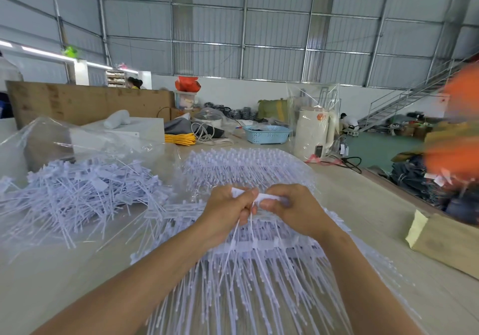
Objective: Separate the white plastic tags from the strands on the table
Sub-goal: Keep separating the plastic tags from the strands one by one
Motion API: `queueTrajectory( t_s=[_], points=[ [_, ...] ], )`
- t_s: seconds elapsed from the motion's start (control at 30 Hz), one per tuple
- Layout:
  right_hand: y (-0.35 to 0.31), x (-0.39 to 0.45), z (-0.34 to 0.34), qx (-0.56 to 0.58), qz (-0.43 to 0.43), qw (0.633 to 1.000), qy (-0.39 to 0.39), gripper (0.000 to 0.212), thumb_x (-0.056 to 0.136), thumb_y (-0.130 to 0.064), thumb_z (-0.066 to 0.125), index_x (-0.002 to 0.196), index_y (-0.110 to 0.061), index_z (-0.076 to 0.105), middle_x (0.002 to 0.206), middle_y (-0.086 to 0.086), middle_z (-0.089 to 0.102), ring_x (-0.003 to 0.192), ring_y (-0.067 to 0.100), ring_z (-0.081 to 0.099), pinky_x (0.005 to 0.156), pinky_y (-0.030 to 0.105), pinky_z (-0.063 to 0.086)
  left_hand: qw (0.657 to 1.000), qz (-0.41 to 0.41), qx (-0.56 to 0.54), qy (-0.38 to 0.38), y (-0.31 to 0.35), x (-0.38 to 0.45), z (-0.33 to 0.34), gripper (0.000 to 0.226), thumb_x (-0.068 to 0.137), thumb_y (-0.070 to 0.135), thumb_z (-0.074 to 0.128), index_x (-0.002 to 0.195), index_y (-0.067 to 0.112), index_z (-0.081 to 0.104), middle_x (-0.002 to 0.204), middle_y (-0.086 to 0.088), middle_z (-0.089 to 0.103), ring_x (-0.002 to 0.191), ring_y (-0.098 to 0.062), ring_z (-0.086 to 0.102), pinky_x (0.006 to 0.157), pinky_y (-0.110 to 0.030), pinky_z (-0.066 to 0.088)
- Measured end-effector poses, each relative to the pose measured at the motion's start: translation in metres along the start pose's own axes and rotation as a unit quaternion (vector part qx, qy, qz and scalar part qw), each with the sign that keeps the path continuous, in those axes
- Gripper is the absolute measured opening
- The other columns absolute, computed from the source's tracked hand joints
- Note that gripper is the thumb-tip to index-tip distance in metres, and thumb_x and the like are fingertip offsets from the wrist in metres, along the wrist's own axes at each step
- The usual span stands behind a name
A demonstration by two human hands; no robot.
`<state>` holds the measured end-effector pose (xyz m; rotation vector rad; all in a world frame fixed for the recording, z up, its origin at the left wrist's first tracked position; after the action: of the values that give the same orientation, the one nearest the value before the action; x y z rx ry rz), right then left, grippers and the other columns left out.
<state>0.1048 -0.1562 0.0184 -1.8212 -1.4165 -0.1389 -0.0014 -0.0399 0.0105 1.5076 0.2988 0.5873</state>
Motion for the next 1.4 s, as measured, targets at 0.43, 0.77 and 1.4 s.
queueTrajectory(
  t_s=[0.43,0.77,1.4],
  points=[
    [0.007,-0.013,-0.060,0.393,0.081,0.857,0.324,0.019,0.083,-0.025,0.063,0.068,-0.013,0.064,0.063,-0.001,0.052,0.053,0.007,0.042,0.054,0.020,0.038,0.934,0.002,-0.358,-0.001,0.051,0.015,-0.028,0.027,0.098,0.032,0.043,0.077,0.016,0.048,0.053,0.005,0.047,0.040,-0.005,0.045,0.040,-0.015,0.041],
    [-0.002,-0.004,-0.001,0.320,0.120,0.939,-0.022,0.009,0.089,-0.006,0.058,0.096,-0.006,0.063,0.070,-0.001,0.059,0.058,0.010,0.053,0.052,0.019,0.046,0.995,-0.085,-0.012,-0.051,0.001,0.008,-0.007,0.018,0.096,0.024,0.053,0.095,0.009,0.063,0.056,-0.003,0.066,0.044,-0.011,0.059,0.041,-0.018,0.043],
    [-0.007,0.002,0.017,0.104,0.038,0.992,0.067,0.014,0.086,-0.006,0.065,0.072,-0.005,0.065,0.053,0.001,0.057,0.043,0.008,0.052,0.044,0.026,0.047,0.999,-0.007,0.027,0.016,-0.003,0.003,-0.004,0.029,0.090,0.032,0.062,0.094,0.003,0.062,0.052,-0.001,0.053,0.038,-0.011,0.041,0.039,-0.018,0.033]
  ],
)
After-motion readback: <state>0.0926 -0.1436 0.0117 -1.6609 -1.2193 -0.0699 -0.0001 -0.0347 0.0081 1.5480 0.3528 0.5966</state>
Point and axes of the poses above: each hand's wrist, its own x-axis towards the middle knuckle, its own z-axis out of the palm, y = z × x, the point moved 1 cm from there along x, towards the middle knuckle
